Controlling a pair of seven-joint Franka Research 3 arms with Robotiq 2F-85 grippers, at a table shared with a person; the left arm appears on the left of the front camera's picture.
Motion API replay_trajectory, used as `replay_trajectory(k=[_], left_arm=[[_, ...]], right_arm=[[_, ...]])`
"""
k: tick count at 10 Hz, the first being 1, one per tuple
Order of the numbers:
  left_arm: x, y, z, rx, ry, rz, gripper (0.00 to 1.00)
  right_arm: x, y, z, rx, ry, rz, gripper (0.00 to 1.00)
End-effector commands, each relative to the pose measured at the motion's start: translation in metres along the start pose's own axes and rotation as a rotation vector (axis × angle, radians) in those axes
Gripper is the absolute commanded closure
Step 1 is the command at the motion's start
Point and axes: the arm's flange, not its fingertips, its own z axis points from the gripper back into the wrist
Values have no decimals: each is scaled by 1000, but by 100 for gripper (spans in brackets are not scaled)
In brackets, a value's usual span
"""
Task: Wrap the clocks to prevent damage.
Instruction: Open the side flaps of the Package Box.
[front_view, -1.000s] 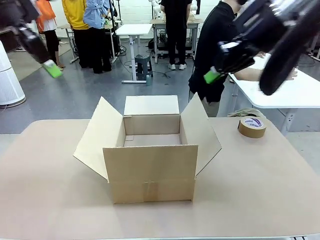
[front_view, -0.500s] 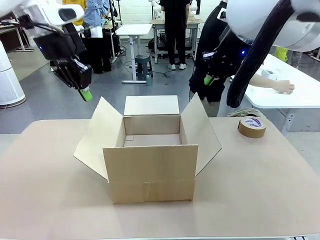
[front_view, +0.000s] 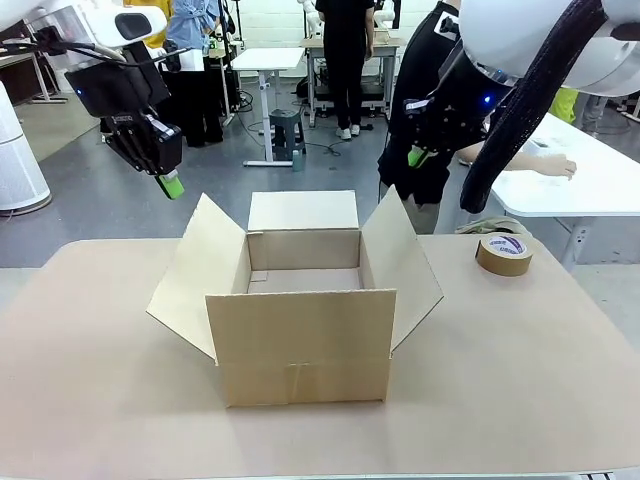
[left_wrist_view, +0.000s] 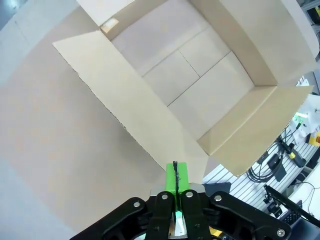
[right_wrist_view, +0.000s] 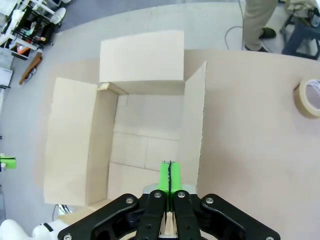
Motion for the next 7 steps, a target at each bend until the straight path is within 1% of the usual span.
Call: replay_trajectory(k=[1,3,5,7], left_arm=[[4,-16,-10,87,19,40,100],[14,-49,-26,230,30,153,100],[22,-66,-39,306,32,199,100],[33,-68,-61,351,56,241,100]], right_arm=[[-8,15,-17,-73,49,-54,99],[-13,41,-45,-235,125,-153,99],[-7,50,-68,-316,150,-196,99],[0,52,-90,-355,166,-244,99]])
